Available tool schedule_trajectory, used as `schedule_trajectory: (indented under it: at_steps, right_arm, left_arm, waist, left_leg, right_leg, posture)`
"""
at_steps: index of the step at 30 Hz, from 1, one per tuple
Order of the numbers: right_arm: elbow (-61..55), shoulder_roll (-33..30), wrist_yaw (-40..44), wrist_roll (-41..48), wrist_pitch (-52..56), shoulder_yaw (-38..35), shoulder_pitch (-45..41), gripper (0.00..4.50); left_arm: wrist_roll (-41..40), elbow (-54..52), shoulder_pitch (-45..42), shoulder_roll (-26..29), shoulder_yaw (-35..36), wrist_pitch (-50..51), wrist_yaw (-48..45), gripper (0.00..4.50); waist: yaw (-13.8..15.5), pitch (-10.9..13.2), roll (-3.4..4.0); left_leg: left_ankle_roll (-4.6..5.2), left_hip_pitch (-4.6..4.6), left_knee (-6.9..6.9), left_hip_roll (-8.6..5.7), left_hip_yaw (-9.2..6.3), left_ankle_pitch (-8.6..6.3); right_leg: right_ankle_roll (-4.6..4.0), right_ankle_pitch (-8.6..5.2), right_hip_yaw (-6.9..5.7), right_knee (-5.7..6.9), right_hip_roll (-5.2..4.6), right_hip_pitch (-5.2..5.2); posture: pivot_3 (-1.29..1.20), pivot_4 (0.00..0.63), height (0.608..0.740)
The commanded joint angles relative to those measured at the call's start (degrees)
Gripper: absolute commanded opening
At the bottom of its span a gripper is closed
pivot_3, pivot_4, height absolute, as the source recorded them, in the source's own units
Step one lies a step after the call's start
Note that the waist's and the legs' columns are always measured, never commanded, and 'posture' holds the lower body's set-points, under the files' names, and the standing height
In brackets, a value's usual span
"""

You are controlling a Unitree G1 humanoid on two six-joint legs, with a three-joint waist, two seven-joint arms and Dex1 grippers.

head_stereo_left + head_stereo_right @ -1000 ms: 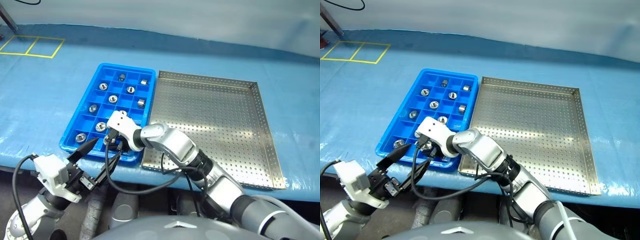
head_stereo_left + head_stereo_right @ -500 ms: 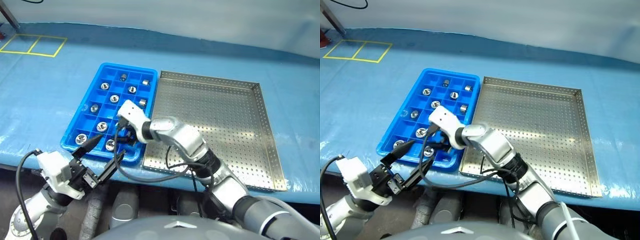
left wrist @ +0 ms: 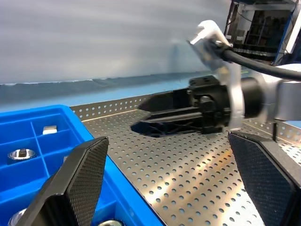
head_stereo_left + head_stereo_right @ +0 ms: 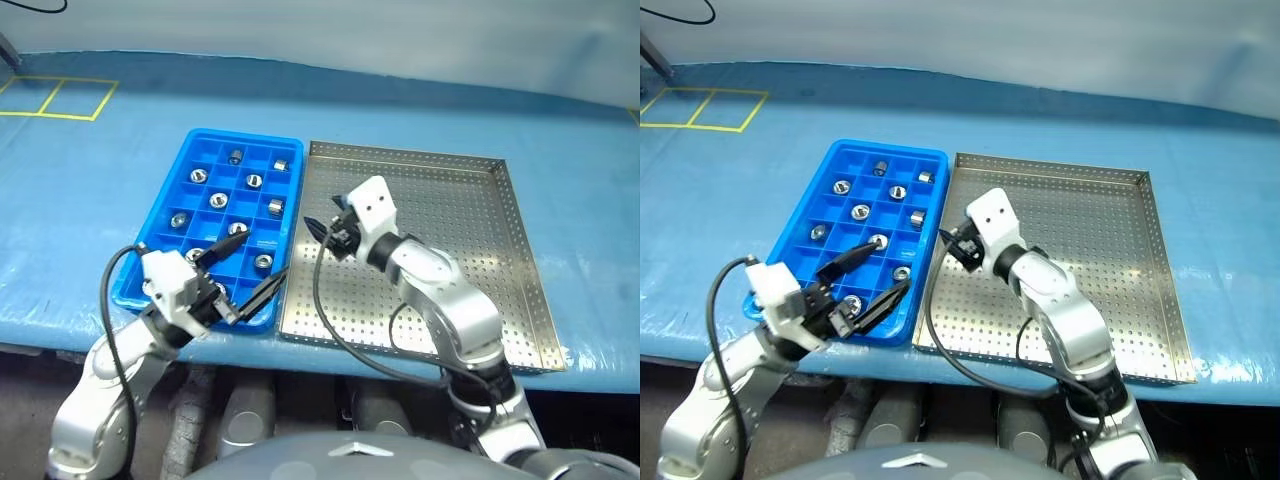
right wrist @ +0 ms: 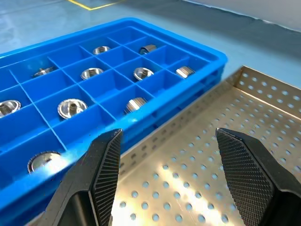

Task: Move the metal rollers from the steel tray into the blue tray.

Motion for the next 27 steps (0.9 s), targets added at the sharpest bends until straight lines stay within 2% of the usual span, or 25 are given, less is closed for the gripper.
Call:
schedule_trajectory:
  at_steps: [1,5,14,20,27]
  right_arm:
    - [-6.8,0.41,-3.14,0.32,0.15,-4.1,4.17,3.34]
    - [-9.28,2.17,-7.03,-0.57,-0.93,-5.98,8.47,3.34]
    - [-11.88,4.14,-11.2,-2.97,-4.46,-3.49,12.77,3.34]
    - [-11.56,6.66,-12.44,-2.09,-3.37,-4.41,14.11,3.34]
    - [-12.4,5.93,-11.51,-1.8,-4.32,-3.37,16.11,3.34]
  left_arm:
    - [3.18,1.57,-5.17,-1.35,-2.72,1.8,2.56,4.5]
    - [5.89,3.81,-10.22,-2.42,-5.33,4.68,4.71,4.5]
    - [10.05,6.81,-16.44,-4.54,-9.09,9.01,7.05,4.5]
    - [13.43,8.65,-17.86,-6.82,-12.05,10.19,8.69,4.5]
    - [18.35,9.34,-16.46,-5.51,-14.22,7.99,7.83,4.5]
  waist:
    - [-0.42,0.0,0.02]
    - [-1.84,0.0,0.02]
    - [-3.64,0.0,0.02]
    - [-4.03,0.0,0.02]
    - [-4.12,0.0,0.02]
  left_leg:
    - [0.0,0.0,0.02,0.0,0.01,0.0]
    - [0.0,0.02,0.25,0.0,0.02,0.0]
    - [-0.01,0.01,0.29,-0.04,0.04,0.02]
    - [-0.01,0.01,0.3,-0.06,0.03,0.02]
    - [-0.01,0.01,0.3,-0.05,0.03,0.02]
  right_leg:
    - [0.03,0.02,0.01,0.0,-0.01,0.01]
    - [0.16,0.09,0.06,0.06,0.01,0.09]
    - [0.27,0.16,0.13,0.06,0.0,0.09]
    - [0.31,0.18,0.15,0.06,-0.01,0.11]
    - [0.31,0.18,0.16,0.07,0.0,0.1]
  posture:
    - [0.09,0.15,0.74]
    - [0.04,0.15,0.74]
    - [0.0,0.15,0.74]
    - [0.0,0.15,0.74]
    - [0.0,0.15,0.74]
